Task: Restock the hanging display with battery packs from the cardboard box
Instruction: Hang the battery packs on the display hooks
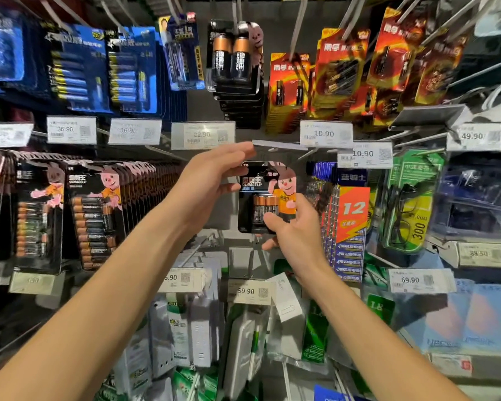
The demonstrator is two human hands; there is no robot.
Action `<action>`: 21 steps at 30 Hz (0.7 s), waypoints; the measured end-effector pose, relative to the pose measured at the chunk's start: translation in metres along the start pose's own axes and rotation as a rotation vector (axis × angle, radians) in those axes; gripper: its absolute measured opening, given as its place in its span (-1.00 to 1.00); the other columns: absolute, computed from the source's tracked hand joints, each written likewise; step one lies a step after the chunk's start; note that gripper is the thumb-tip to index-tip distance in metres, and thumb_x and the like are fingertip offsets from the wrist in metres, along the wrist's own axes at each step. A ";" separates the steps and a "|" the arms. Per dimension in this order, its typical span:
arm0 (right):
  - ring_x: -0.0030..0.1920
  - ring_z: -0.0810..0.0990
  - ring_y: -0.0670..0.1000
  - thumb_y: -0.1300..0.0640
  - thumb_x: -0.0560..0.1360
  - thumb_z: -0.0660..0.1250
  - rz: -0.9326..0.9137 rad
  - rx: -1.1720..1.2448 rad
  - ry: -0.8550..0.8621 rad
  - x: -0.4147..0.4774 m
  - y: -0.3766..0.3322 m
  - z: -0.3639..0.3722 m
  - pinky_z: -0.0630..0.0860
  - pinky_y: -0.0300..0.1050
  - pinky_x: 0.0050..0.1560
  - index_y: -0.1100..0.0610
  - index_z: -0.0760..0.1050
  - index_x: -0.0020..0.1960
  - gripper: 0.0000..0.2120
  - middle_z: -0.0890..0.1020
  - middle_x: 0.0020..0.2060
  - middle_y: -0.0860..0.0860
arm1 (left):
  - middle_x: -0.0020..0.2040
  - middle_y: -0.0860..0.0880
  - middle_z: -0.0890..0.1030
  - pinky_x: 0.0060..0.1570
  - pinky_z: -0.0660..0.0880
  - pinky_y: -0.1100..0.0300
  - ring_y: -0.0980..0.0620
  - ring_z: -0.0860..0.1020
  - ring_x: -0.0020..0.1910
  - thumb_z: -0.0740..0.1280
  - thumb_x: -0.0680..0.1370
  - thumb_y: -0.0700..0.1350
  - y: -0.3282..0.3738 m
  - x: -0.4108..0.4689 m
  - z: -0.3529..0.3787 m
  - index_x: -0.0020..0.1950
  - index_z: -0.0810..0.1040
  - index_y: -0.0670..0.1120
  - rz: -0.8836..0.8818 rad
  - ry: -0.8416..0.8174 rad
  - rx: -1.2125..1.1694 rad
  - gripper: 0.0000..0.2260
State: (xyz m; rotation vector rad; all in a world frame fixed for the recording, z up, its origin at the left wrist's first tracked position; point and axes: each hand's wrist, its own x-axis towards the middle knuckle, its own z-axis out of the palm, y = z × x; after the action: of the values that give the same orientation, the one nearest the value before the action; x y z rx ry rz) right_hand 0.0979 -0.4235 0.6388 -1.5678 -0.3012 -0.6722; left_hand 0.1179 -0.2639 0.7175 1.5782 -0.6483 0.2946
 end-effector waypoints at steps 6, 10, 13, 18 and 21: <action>-0.32 0.60 -0.04 0.30 0.53 0.36 -0.036 0.039 0.039 0.004 -0.001 0.005 0.66 0.11 -0.32 0.10 0.50 0.08 -0.83 0.63 -0.08 0.02 | 0.25 0.20 0.65 0.23 0.48 0.06 0.12 0.57 0.26 0.26 0.67 -0.06 -0.004 0.002 -0.001 0.33 0.62 0.09 0.035 0.005 0.010 -0.73; -0.30 0.62 -0.08 0.29 0.53 0.35 0.013 -0.003 0.030 0.017 0.004 0.006 0.67 0.16 -0.30 0.13 0.50 0.11 -0.82 0.62 -0.01 0.12 | 0.24 0.18 0.65 0.21 0.50 0.08 0.09 0.58 0.26 0.28 0.66 -0.08 -0.007 0.003 -0.001 0.32 0.63 0.08 0.045 0.009 -0.011 -0.73; -0.27 0.68 0.02 0.27 0.53 0.34 0.051 -0.035 0.039 0.025 0.016 0.009 0.66 0.28 -0.24 0.16 0.46 0.11 -0.83 0.61 0.03 0.15 | 0.24 0.19 0.65 0.24 0.49 0.05 0.10 0.57 0.26 0.28 0.66 -0.11 -0.010 0.003 0.000 0.32 0.62 0.10 0.053 0.003 -0.020 -0.72; -0.42 0.66 0.08 0.16 0.56 0.35 0.128 -0.115 0.123 0.047 0.032 0.014 0.66 0.27 -0.15 0.18 0.45 0.09 -0.84 0.64 -0.03 0.13 | 0.20 0.17 0.67 0.20 0.49 0.19 0.21 0.58 0.22 0.30 0.64 -0.15 -0.021 0.007 0.002 0.27 0.64 0.10 0.105 0.029 0.038 -0.73; -0.43 0.68 0.16 0.10 0.54 0.37 0.179 -0.139 0.156 0.057 0.038 0.018 0.66 0.26 -0.12 0.24 0.53 0.09 -0.77 0.69 -0.07 0.17 | 0.15 0.16 0.68 0.15 0.51 0.29 0.25 0.60 0.14 0.37 0.60 -0.15 -0.040 0.016 0.003 0.22 0.68 0.07 0.105 0.130 0.178 -0.77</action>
State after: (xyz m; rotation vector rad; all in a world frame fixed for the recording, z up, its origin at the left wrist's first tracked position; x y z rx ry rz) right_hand 0.1683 -0.4224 0.6410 -1.6408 0.0021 -0.6816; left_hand 0.1524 -0.2702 0.6932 1.6807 -0.6180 0.5419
